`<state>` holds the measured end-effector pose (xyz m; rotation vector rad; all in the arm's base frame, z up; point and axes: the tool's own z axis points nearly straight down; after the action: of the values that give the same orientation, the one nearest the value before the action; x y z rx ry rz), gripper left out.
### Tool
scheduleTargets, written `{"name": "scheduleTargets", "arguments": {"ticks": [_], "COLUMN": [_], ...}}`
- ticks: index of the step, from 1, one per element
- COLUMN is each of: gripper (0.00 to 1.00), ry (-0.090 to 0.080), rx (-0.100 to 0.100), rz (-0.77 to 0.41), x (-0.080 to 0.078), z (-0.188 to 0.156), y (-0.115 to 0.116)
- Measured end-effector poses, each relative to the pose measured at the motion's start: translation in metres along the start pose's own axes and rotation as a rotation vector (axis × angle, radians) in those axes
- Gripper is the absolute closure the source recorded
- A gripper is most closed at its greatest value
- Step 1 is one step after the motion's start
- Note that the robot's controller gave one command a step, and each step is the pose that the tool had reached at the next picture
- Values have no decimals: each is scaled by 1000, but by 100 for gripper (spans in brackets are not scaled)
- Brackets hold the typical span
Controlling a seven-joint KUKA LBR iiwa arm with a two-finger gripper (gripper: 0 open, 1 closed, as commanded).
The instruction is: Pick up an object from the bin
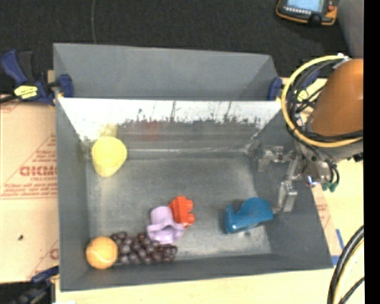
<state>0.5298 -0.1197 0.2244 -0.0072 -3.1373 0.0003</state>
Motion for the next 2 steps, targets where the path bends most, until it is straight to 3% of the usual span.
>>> {"name": "scheduleTargets", "arguments": {"ticks": [1, 2], "gripper": [0, 0], "ry": [-8, -12], "rx": [2, 4], "rz": [-5, -7], "x": [-2, 21], "z": [-5, 134], "y": [1, -9]}}
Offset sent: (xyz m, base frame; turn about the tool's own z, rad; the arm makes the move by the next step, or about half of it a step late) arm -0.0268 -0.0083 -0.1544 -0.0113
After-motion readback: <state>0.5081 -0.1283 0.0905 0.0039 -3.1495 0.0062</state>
